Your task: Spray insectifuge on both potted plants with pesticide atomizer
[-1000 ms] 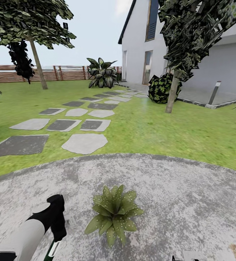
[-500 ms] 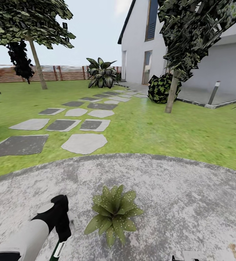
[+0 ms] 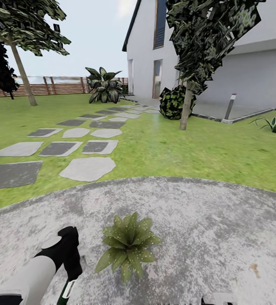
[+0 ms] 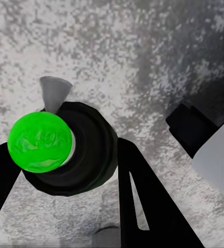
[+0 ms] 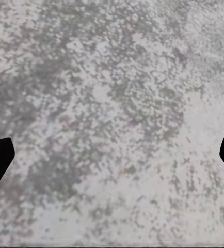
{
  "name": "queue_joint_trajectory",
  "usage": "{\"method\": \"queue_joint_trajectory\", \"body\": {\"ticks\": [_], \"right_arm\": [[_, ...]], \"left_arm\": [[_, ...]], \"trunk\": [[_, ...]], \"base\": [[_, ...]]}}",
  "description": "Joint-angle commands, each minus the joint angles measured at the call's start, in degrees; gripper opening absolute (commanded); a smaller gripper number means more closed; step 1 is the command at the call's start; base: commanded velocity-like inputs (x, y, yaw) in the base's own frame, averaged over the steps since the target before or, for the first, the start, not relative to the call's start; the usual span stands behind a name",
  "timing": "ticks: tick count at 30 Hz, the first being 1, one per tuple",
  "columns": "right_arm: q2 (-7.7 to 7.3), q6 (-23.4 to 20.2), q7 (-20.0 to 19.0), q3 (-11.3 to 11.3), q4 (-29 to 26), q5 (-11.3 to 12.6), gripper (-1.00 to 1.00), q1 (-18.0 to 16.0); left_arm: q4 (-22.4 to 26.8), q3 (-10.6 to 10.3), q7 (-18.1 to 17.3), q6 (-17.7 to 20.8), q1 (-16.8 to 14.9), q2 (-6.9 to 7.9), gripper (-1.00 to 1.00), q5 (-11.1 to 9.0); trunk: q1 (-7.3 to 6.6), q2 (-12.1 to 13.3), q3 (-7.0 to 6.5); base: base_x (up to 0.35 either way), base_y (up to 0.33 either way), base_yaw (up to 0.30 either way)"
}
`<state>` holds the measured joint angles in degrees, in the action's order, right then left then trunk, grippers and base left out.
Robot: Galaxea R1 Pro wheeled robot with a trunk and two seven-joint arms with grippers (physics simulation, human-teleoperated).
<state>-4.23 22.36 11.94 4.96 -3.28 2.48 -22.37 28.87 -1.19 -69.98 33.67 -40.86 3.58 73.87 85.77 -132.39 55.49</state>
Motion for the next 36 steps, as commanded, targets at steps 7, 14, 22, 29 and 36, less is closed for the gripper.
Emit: {"method": "queue_joint_trajectory", "body": {"ticks": [7, 14, 22, 29, 36], "right_arm": [[0.01, 0.14, 0.28, 0.49, 0.03, 0.25, 1.00, -0.04], [0.01, 0.14, 0.25, 0.57, 0.04, 0.27, 1.00, -0.04], [0.10, 0.14, 0.26, 0.55, 0.03, 0.32, 1.00, -0.04], [0.10, 0.14, 0.23, 0.50, 0.03, 0.30, 1.00, -0.04], [0.10, 0.14, 0.27, 0.52, 0.03, 0.32, 1.00, -0.04]], "left_arm": [[-0.34, -0.53, -0.04, 0.45, -0.01, -0.05, -1.00, 0.26], [-0.47, -0.13, 4.33, 0.34, 2.02, -0.10, -1.00, -0.09], [0.14, 0.23, 6.53, 0.37, 2.19, -1.19, -1.00, -3.67], [-0.50, 1.76, 9.54, 0.24, 2.27, -0.02, -1.00, -6.75], [0.00, 2.76, 9.86, 0.14, 2.32, -0.37, -1.00, -8.15]], "trunk": [[-0.03, -0.02, 0.05], [-0.03, -0.02, 0.05], [-0.03, -0.02, 0.26], [-0.03, -0.02, 0.46], [-0.03, -0.02, 0.46]], "base": [[-0.038, 0.051, -0.003], [0.000, 0.001, 0.000], [0.000, 0.000, 0.097], [0.000, 0.000, 0.104], [-0.119, -0.119, 0.122]]}}
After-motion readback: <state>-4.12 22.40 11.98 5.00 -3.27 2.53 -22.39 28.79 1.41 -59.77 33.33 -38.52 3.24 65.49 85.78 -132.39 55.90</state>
